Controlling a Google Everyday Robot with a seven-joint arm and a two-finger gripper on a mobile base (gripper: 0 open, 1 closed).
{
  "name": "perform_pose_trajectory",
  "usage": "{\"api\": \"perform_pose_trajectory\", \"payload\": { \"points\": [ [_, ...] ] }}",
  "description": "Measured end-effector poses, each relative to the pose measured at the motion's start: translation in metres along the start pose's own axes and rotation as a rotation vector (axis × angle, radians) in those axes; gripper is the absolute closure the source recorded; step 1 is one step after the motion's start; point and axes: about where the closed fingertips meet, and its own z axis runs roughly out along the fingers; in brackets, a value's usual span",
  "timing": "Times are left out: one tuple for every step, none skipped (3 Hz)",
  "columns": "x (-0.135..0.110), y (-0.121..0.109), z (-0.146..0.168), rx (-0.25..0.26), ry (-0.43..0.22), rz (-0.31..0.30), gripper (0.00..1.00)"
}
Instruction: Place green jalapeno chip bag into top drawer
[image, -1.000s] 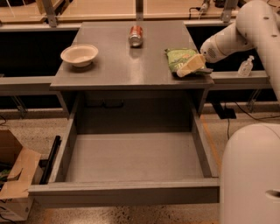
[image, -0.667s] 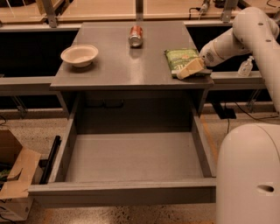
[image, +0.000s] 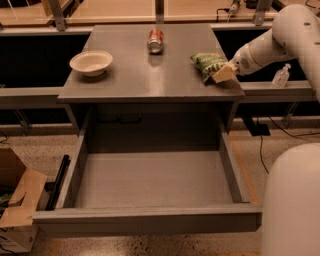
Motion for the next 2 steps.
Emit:
{"api": "perform_pose_trajectory", "payload": {
  "points": [
    [-0.010,0.024,-0.027,0.002,-0.022,-0.070,0.87],
    [-0.011,0.076,-0.056,-0.054,-0.028,-0.147,1.00]
  ]
}}
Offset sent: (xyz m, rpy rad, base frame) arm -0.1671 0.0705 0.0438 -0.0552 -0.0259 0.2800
